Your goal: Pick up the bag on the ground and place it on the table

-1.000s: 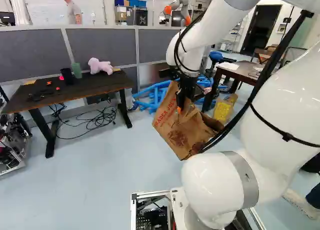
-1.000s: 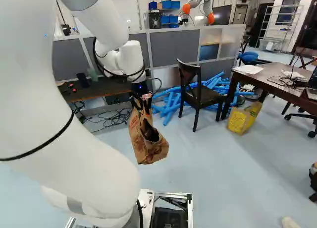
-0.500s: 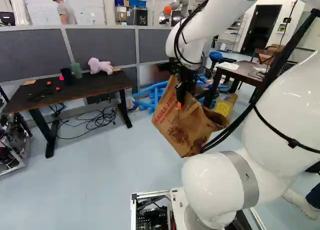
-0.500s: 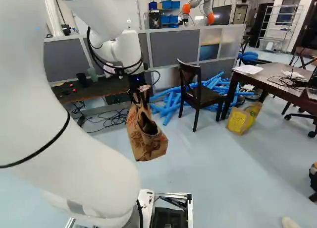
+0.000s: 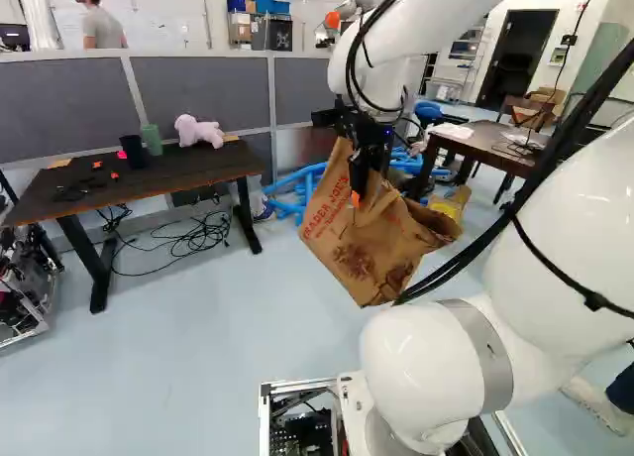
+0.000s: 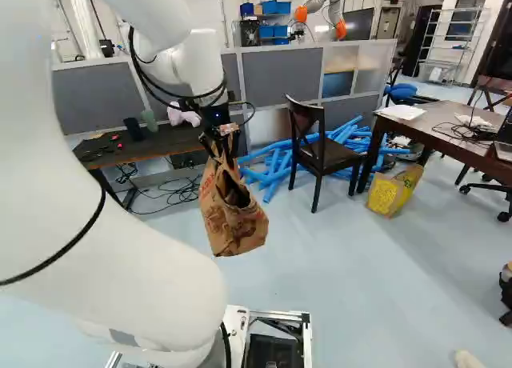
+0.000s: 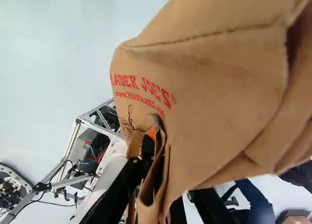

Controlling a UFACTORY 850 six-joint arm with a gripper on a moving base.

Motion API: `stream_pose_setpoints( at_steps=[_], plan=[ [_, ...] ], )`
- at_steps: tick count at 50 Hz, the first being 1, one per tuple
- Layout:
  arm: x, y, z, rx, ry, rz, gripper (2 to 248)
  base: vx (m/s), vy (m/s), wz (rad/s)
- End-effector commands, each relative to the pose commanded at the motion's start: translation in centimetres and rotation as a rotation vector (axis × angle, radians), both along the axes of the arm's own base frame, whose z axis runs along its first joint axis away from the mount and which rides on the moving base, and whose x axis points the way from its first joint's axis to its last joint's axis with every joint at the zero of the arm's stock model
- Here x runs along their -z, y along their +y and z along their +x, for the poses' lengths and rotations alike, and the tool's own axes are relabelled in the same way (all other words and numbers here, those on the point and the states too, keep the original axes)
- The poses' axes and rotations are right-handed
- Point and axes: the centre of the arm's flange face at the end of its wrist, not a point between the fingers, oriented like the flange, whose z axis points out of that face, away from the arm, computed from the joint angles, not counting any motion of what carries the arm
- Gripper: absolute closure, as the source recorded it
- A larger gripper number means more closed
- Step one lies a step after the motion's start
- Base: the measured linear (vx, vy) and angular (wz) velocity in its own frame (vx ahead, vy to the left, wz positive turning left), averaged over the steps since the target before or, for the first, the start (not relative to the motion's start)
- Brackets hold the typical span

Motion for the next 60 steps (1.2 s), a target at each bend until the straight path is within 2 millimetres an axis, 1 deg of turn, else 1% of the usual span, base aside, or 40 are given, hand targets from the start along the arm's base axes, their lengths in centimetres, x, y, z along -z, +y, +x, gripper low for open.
stream_pose_setpoints(
  at_steps=[35,60],
  plan=[
    [-5.4,1.0,-0.5,0.004,-0.033,0.042,227,0.0,0.0,0.0],
    [-9.1,1.1,-0.8,-0.002,-0.048,0.044,227,0.0,0.0,0.0]
  ],
)
